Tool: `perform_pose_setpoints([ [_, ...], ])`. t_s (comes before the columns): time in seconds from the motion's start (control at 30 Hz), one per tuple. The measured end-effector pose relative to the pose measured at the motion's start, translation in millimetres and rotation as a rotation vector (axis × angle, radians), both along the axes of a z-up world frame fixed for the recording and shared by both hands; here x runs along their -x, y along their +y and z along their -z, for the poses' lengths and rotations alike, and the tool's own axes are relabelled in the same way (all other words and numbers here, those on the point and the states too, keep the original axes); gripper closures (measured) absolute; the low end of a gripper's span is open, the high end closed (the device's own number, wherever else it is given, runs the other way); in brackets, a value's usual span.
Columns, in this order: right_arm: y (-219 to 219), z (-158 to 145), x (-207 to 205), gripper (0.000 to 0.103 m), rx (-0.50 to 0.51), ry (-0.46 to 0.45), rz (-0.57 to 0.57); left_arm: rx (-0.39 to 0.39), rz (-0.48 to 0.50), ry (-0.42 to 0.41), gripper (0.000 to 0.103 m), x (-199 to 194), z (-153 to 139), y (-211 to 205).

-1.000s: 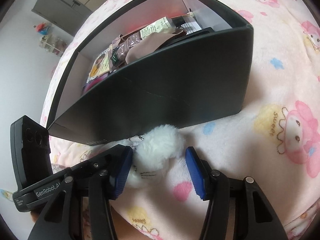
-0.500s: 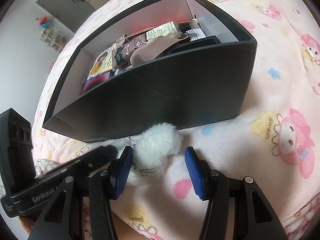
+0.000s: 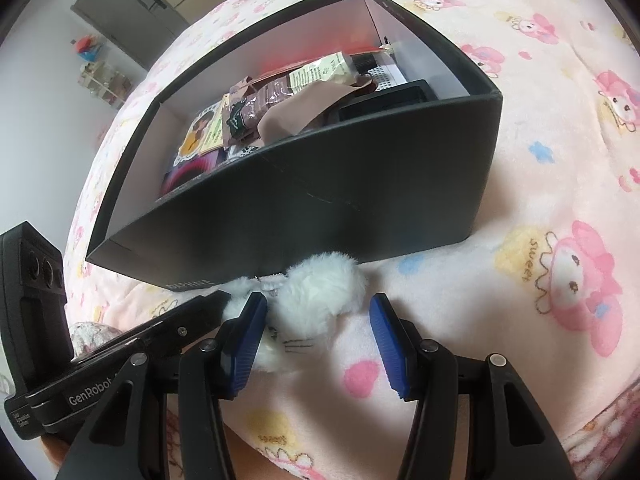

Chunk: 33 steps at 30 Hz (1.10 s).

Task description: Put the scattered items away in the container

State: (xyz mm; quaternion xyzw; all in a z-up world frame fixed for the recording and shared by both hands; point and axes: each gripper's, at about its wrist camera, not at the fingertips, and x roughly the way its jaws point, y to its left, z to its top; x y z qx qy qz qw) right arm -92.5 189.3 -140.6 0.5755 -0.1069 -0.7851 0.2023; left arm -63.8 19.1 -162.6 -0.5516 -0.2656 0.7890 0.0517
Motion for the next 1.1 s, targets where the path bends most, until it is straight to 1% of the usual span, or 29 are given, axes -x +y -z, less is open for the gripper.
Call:
perform_pose_setpoints([
  [0.03,-0.3,0.2,0.1,0.053,-0.002,0.000,-0.001,-0.011,0.001,-0.001,0.056,-5.7,2.9,2.8],
  [0.1,-1.9,0.0,0.3,0.053,-0.012,0.004,-0.002,-0.018,0.010,-0.001,0.056,-1.2,1.5,-1.3],
  [0.23,-1.1,-6.0,-2.0,0.053,-0.034,0.037,0.011,0.035,0.029,-0.007,0.056,-1.4,1.2,4.3],
  [0.3,2.1,-11.6,-3.1,0.052,-0.055,0.074,0.036,0.038,0.032,-0.005,0.056,-1.8,1.5,5.5],
  [0.37,3.8,-10.6,-1.9,0.052,-0.075,0.074,0.049,0.030,0.032,-0.005,0.056,-2.2,1.8,5.2],
  [0.47,1.7,4.2,2.0,0.052,-0.051,-0.002,0.034,-0.005,0.012,0.002,0.056,-3.8,1.0,1.6],
  [0.57,4.3,6.0,5.5,0.052,-0.006,-0.024,0.032,-0.108,-0.039,0.006,0.051,-5.3,4.4,-5.7],
  [0.6,4.7,7.2,5.9,0.052,0.010,-0.036,0.029,-0.117,-0.045,0.000,0.049,1.2,5.0,-10.6],
  [0.63,4.2,8.1,5.7,0.052,0.016,-0.042,0.024,-0.108,-0.039,-0.011,0.049,2.8,4.2,-26.8],
  [0.7,1.3,8.0,4.6,0.053,-0.001,-0.035,0.012,-0.082,-0.028,-0.018,0.049,3.4,6.2,-26.6],
  [0.73,0.5,7.8,4.5,0.053,-0.017,-0.030,0.014,-0.093,-0.030,-0.022,0.049,3.7,7.9,-27.8],
  [0.83,-1.2,8.6,4.5,0.053,-0.015,-0.037,0.014,-0.128,-0.038,-0.034,0.049,4.9,12.6,-32.5],
  [0.87,-2.2,9.1,4.8,0.053,-0.018,-0.038,0.010,-0.142,-0.041,-0.035,0.049,4.9,14.1,-34.0],
  [0.93,-3.3,9.8,5.3,0.053,-0.013,-0.042,0.004,-0.203,-0.051,-0.040,0.049,5.1,19.4,-38.1],
  [1.03,-3.3,11.0,4.9,0.053,0.007,-0.049,0.000,-0.275,-0.060,-0.047,0.049,5.5,26.1,-41.9],
  [1.1,-2.4,12.7,6.6,0.057,0.024,-0.055,-0.002,-0.297,-0.061,-0.051,0.049,5.8,28.4,-42.9],
])
